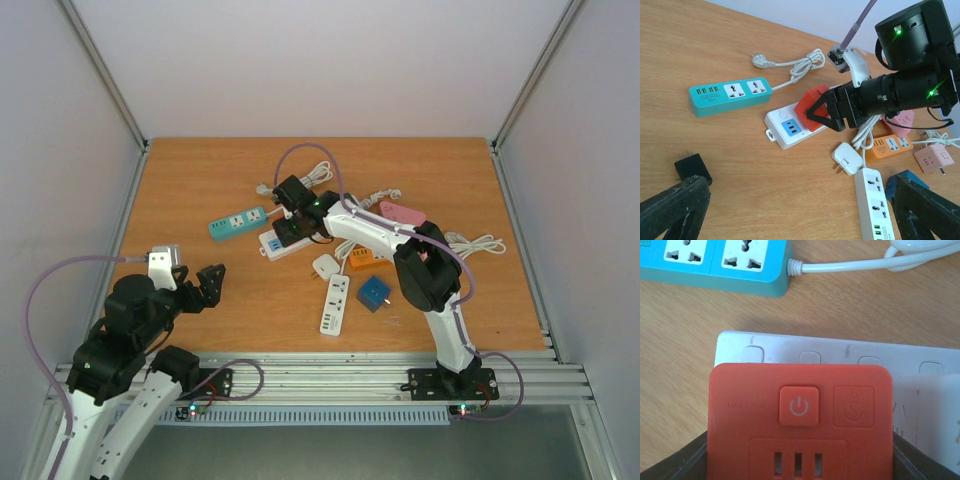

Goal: Insert the plug

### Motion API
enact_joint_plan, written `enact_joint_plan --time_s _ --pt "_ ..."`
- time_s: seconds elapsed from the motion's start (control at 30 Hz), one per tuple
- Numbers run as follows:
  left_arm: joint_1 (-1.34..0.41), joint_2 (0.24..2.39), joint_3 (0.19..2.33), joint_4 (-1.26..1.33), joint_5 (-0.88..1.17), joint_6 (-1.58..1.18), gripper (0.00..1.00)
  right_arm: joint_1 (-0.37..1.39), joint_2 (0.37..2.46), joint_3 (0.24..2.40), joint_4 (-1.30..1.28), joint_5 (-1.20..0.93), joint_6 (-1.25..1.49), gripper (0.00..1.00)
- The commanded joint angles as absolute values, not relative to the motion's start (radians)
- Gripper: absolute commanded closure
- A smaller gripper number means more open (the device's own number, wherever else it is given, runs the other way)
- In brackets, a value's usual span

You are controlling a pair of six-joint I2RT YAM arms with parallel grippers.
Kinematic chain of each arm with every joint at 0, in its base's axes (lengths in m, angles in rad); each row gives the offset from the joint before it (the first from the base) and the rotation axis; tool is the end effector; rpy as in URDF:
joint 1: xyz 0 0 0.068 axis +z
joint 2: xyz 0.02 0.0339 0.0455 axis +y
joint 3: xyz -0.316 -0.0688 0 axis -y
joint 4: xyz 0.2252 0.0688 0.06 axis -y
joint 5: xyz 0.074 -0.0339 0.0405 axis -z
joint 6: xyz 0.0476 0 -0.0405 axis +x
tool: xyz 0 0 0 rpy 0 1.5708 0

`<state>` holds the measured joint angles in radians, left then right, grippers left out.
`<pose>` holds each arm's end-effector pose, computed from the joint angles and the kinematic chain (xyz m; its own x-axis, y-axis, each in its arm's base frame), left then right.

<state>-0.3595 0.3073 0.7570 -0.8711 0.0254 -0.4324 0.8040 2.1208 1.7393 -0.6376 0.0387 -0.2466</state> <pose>0.0056 -0.0034 0.3113 -0.5041 -0.2581 -0.8242 0.1786 0.9025 -0.3918 0.3345 0.3446 0.2512 -0.4008 -0.7676 -0.5002 -0.8284 0.5368 -0.1599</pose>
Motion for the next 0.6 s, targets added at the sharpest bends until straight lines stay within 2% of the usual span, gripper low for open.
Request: enact_joint_plan --time_s 0.0,0.47,0.57 --pt "-0.354 0.298 0.746 -0.816 0.023 -0.413 0.01 0.813 2.157 1.729 -0.726 0.17 -0.197 0.72" --pt "-0.354 0.299 0.746 -0.816 0.024 -0.413 0.01 0.82 2.198 1.803 -0.808 0.129 -0.194 0.72" --pt "-0.354 0.299 0.746 -0.815 0.026 -0.413 0.01 0.821 2.211 1.823 -0.854 0.219 -0.154 0.73"
